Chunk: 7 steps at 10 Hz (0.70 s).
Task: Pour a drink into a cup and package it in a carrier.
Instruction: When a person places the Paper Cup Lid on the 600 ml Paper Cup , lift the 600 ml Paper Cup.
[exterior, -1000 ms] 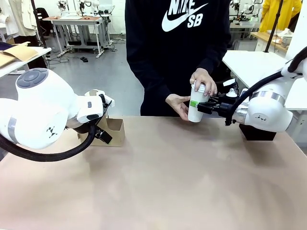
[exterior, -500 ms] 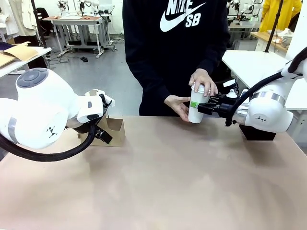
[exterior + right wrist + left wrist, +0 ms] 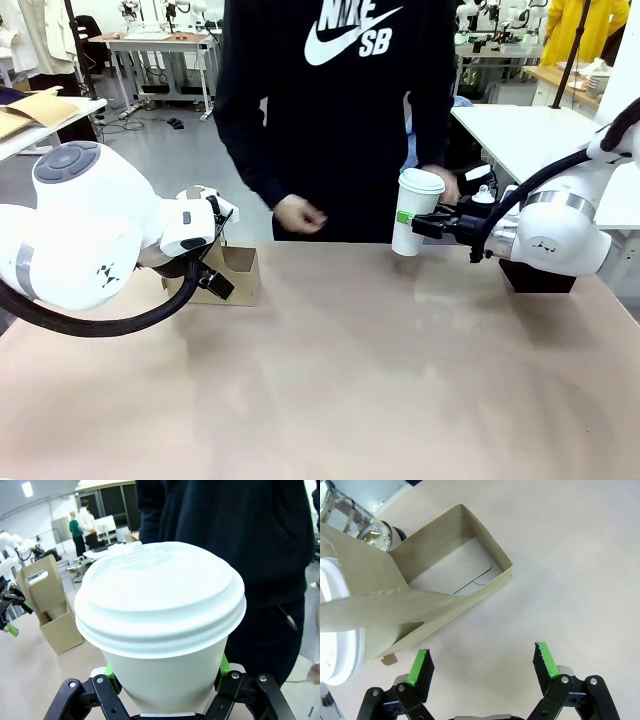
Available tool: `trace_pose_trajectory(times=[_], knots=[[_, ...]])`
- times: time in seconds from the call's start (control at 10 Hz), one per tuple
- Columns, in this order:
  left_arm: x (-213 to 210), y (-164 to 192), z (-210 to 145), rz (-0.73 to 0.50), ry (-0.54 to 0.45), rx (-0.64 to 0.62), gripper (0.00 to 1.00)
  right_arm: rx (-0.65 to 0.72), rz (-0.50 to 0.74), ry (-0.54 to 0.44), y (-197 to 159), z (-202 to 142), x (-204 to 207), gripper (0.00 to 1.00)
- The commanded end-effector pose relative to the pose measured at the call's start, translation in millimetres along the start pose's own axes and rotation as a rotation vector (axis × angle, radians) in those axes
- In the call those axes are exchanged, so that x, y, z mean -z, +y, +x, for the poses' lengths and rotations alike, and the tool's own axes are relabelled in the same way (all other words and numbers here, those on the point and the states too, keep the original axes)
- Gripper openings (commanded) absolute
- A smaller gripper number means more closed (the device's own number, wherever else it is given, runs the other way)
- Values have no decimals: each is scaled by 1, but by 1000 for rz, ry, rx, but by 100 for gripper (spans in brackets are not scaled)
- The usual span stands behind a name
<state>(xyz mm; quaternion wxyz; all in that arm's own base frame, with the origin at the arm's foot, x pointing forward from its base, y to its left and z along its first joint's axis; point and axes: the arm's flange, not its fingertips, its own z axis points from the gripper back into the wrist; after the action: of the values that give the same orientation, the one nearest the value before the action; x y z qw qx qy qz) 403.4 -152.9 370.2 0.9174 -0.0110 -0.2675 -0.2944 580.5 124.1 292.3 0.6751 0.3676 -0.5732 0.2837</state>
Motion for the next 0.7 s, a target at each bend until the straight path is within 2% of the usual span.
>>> trace_pose_trajectory(times=[0.0,0.6], knots=[[0,1,0,-2,-1,-2,100,2,-8,-17,2,6,2,80],[0,1,0,-2,-1,-2,100,2,-8,-17,2,6,2,80]])
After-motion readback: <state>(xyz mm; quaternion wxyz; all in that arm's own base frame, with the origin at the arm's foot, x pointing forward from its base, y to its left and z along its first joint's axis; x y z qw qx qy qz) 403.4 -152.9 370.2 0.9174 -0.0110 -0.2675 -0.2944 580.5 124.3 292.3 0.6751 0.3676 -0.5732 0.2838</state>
